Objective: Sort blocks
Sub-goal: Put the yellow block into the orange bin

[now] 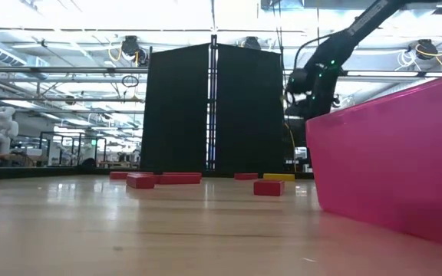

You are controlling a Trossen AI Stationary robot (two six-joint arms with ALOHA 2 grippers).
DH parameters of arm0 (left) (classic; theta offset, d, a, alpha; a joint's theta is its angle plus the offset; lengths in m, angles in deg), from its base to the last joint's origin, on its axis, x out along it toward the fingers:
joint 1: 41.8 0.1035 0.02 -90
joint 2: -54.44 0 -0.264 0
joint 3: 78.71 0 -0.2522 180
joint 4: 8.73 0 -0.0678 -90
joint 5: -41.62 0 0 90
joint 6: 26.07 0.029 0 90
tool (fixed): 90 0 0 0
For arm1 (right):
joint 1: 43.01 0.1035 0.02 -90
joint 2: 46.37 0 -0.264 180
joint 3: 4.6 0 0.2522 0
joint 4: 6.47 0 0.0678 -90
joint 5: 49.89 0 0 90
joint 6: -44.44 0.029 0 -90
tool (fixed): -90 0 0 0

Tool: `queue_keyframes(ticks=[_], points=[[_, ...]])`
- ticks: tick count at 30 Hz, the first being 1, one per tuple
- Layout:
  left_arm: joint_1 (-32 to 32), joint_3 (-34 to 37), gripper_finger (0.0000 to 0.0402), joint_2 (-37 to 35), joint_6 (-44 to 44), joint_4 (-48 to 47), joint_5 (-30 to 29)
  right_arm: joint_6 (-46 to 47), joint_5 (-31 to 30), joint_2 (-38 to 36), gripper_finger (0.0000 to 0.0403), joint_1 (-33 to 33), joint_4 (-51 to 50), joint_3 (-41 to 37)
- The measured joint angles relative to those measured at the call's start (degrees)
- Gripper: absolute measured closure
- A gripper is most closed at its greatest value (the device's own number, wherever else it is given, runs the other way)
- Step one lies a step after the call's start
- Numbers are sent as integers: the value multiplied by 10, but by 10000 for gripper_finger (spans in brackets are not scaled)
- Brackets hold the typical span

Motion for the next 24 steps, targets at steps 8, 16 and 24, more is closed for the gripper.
queue_keyframes(ticks=[8, 16, 24], points=[[0, 0, 401, -2, 0, 0, 0, -250, -47, -22, 378, -1, 28, 0], [0, 0, 401, -1, 0, 0, 0, -406, -44, -21, 253, 41, 3, 0], [0, 0, 401, 0, 0, 0, 0, -393, -43, 0, 114, 76, 8, 0]])
